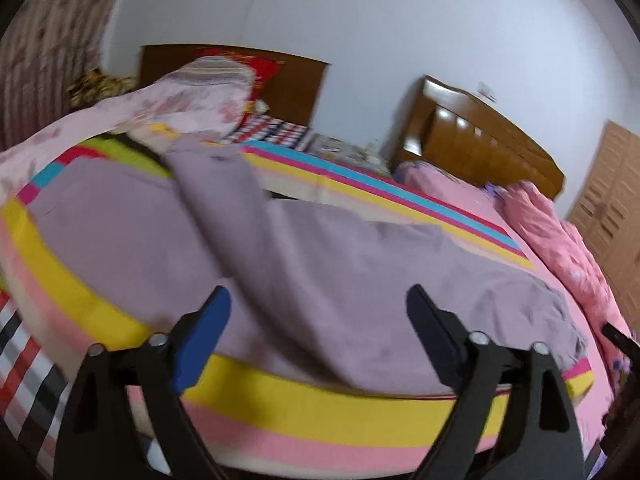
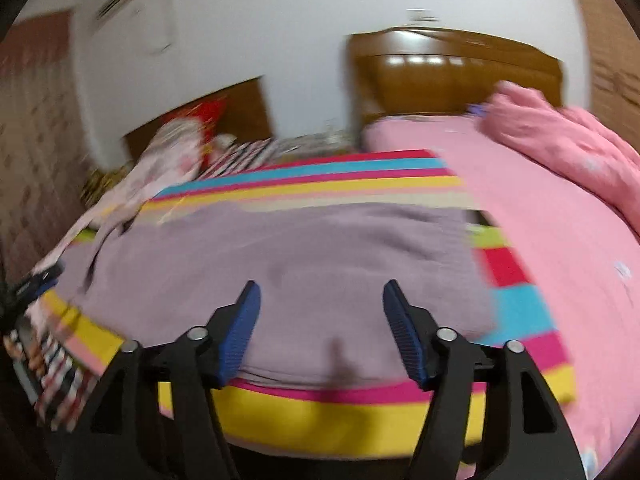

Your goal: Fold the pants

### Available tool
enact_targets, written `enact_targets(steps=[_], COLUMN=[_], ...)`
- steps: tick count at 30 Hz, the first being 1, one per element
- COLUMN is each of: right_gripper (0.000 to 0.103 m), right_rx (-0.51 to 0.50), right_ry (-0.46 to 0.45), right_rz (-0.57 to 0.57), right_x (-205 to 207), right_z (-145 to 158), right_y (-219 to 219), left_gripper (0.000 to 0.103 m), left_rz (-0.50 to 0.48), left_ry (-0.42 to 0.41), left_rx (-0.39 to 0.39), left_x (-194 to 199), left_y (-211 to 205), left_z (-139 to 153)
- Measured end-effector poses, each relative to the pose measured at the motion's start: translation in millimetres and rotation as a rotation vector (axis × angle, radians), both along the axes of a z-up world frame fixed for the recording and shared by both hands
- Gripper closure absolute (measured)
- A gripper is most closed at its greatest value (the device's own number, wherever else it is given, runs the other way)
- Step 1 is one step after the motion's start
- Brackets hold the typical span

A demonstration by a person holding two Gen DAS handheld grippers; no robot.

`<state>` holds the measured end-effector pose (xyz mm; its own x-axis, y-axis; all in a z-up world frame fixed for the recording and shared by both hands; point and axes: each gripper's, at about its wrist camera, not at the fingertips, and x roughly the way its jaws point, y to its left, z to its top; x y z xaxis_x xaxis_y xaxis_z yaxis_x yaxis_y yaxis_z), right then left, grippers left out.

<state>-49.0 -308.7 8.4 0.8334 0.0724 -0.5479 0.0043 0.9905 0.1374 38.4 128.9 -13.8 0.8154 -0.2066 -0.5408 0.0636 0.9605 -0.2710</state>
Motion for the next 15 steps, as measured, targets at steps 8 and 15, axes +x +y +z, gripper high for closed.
enact_targets(steps=[8, 15], right_gripper=[0.038, 0.036], right_rx=[-0.116, -0.121], right_ry=[0.187, 0.061], right_rz=[0.107, 0.346], right_x=[38.2, 81.7], right_z=[-62.5, 32.2], right_y=[42.9, 86.8], left_gripper=[0.009, 0.002], left_rz=[-0.013, 0.298], left_ry=[0.077, 0.033], left_rx=[0.008, -0.032], left_x=[4.9, 13.2], left_y=[4.0, 152.6], left_z=[-31.6, -15.4])
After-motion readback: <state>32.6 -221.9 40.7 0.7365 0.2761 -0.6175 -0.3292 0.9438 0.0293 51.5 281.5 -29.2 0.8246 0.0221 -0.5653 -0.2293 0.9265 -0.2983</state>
